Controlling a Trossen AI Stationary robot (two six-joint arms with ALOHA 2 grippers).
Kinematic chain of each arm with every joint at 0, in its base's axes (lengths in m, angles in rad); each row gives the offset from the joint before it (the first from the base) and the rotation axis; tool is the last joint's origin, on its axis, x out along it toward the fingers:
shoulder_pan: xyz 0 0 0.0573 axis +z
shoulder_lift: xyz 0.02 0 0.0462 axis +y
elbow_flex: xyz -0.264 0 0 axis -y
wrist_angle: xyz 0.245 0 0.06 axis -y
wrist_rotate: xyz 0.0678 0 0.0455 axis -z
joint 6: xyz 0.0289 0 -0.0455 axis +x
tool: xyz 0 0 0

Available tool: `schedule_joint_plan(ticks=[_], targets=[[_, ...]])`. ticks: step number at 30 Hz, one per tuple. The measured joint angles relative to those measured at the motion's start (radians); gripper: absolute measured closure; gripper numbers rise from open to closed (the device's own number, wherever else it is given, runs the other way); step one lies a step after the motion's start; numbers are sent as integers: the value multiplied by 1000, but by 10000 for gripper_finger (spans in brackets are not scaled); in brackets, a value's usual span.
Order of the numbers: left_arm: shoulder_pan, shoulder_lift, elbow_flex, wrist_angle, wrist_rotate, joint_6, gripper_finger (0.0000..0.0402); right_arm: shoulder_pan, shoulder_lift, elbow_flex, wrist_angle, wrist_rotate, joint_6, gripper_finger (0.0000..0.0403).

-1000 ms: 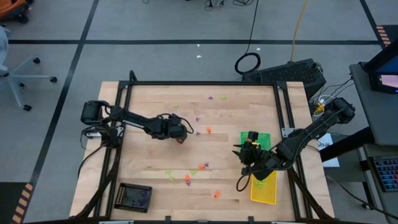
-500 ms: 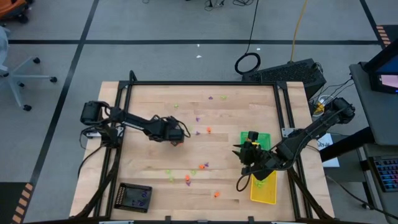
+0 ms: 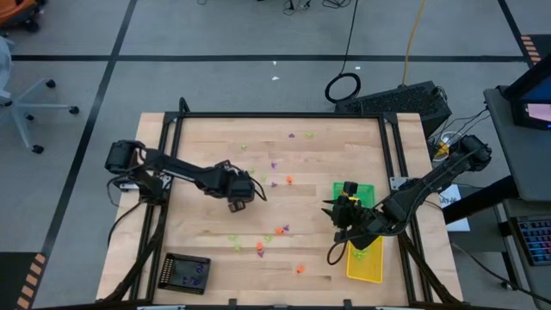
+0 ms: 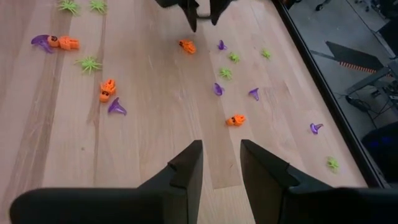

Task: Sort Halloween decoration
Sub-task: Put the purple witch hat toy into the black bin

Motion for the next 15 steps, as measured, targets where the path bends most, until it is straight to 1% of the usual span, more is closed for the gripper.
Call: schedule_joint_plan(ticks=[3,7,12,15], targets=[[0,-44,34,-33,16,61,189,0,0,0,0,0,0,310],[17,-98,61,-5,24,229,189,0,0,0,0,0,0,310],[83,-107,66,12,145,401,199,0,0,0,0,0,0,310],[124,-84,66,27,175,434,216,0,0,0,0,0,0,310]])
